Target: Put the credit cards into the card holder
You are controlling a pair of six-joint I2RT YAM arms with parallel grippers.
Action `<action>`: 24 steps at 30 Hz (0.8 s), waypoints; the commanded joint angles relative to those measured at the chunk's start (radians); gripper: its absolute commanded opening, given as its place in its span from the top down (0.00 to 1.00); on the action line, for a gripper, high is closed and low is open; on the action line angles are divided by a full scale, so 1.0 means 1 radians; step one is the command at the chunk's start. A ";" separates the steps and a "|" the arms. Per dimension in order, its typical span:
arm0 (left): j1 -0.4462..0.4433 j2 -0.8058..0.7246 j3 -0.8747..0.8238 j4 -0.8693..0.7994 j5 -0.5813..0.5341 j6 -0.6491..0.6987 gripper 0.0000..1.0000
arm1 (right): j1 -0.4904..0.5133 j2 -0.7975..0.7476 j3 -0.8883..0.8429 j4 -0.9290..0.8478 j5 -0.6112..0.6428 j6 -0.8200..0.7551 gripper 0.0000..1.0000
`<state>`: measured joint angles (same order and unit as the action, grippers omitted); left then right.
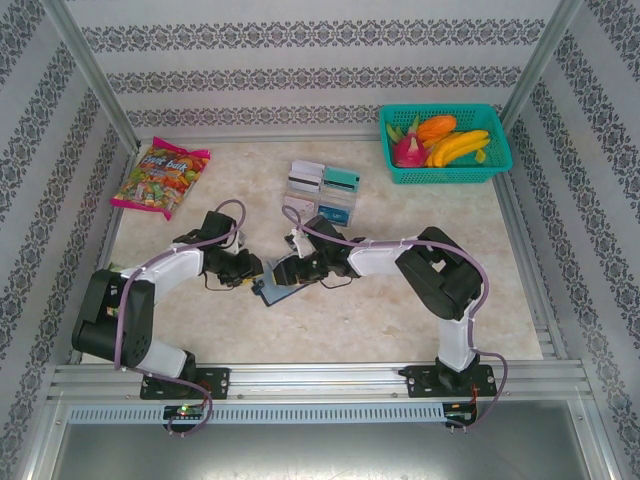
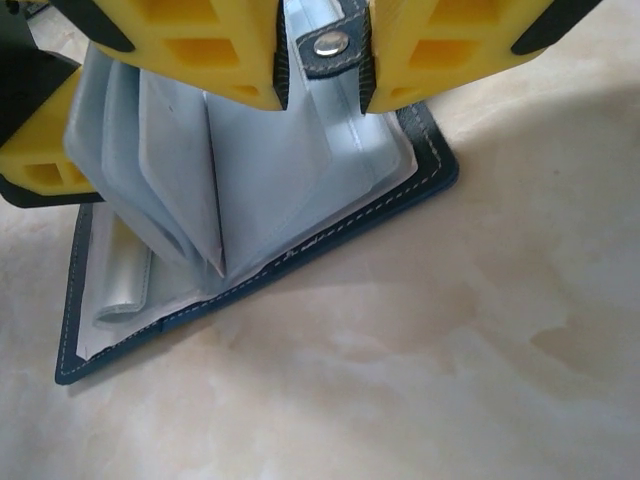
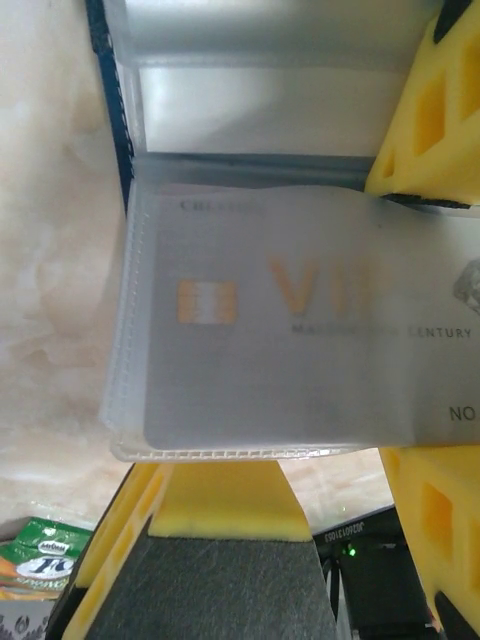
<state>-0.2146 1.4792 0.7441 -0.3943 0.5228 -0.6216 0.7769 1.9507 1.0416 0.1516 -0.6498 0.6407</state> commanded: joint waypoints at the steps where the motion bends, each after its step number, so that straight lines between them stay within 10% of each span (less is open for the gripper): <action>1: 0.004 0.038 0.013 0.023 -0.015 0.018 0.70 | -0.007 0.037 -0.030 0.063 -0.053 0.052 0.49; 24: -0.013 0.127 0.037 -0.120 -0.202 0.083 0.61 | -0.064 0.110 -0.119 0.369 -0.149 0.247 0.43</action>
<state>-0.2214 1.5719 0.7990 -0.4637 0.3721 -0.5598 0.7235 2.0132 0.9588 0.4835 -0.8143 0.8623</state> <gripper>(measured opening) 0.390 0.565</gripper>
